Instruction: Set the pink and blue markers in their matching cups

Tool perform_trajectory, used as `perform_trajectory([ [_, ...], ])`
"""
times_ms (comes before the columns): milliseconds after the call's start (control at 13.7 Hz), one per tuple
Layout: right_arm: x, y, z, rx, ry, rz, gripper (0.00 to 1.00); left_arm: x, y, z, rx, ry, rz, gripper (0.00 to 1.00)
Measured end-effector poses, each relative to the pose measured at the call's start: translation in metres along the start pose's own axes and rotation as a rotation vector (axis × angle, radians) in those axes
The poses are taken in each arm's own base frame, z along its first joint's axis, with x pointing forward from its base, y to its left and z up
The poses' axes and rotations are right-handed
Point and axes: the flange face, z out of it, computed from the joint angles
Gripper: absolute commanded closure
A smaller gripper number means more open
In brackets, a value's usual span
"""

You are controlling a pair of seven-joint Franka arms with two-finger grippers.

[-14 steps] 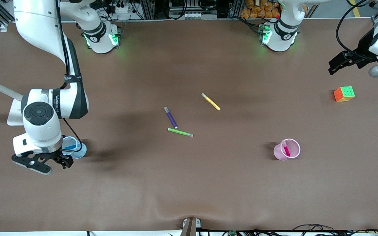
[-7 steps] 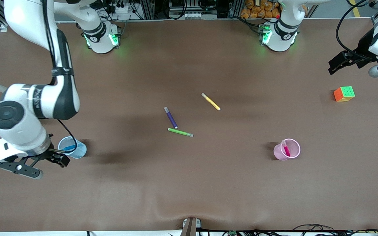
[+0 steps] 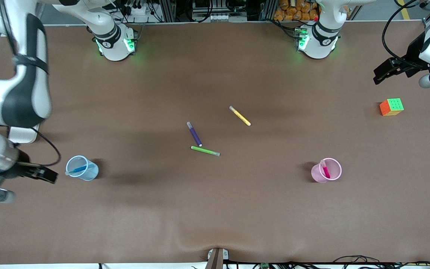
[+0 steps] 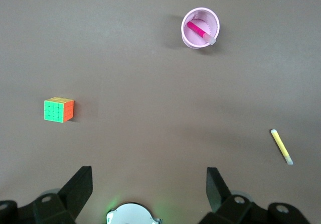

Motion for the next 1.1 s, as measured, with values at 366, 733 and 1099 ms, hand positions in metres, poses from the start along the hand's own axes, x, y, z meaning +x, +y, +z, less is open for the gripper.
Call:
perform_trajectory([
  [366,-0.015,0.019,-0.063,0.128,-0.017,-0.015,0.0,0.0,0.0,0.0,0.001,-0.002,0.0,0.0],
  [733,-0.054,0.039,-0.114,0.111,-0.117,-0.031,0.0,0.0,0.0,0.001,0.001,-0.003,0.0,0.0],
  [1099,-0.1,0.053,-0.157,0.097,-0.206,-0.042,0.0,0.0,0.0,0.001,0.001,-0.004,0.0,0.0],
])
